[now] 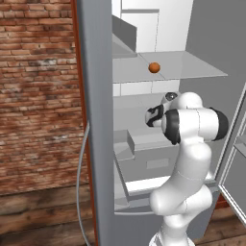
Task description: Pick the tangerine and apple from the fridge and place them inside the tupperware on the counter.
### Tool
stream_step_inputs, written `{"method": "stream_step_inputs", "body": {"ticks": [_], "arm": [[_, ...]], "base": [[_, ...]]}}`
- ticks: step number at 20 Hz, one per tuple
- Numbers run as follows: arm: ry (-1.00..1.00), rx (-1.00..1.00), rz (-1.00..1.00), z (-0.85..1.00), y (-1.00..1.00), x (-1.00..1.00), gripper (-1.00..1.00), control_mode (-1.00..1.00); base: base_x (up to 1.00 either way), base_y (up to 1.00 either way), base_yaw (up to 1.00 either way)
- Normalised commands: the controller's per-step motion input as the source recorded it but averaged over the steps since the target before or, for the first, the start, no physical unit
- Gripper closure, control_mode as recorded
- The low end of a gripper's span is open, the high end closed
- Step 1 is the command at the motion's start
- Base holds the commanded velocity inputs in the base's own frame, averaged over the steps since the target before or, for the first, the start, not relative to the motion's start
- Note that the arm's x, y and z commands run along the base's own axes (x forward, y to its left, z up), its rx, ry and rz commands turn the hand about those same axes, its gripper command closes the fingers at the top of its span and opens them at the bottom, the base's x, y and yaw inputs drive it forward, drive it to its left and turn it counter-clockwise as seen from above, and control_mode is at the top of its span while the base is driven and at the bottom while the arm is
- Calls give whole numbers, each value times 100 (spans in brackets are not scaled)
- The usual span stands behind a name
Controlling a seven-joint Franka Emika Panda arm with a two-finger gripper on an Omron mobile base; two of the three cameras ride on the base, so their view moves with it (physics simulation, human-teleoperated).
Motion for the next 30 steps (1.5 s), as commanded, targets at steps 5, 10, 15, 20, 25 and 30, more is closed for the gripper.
{"method": "stream_step_inputs", "body": {"ticks": [5,10,15,20,25,30], "arm": [[0,0,0,-16,-2,0,-100,-100],[0,0,0,-13,0,0,-100,-100],[0,0,0,-10,-1,5,-100,-100],[0,2,0,-6,-6,11,-100,-100],[0,3,0,-1,-10,10,-100,-100],[0,1,0,0,-9,6,-100,-100]], "base": [[0,0,0],[0,0,0],[0,0,0],[0,0,0],[0,0,0],[0,0,0]]}}
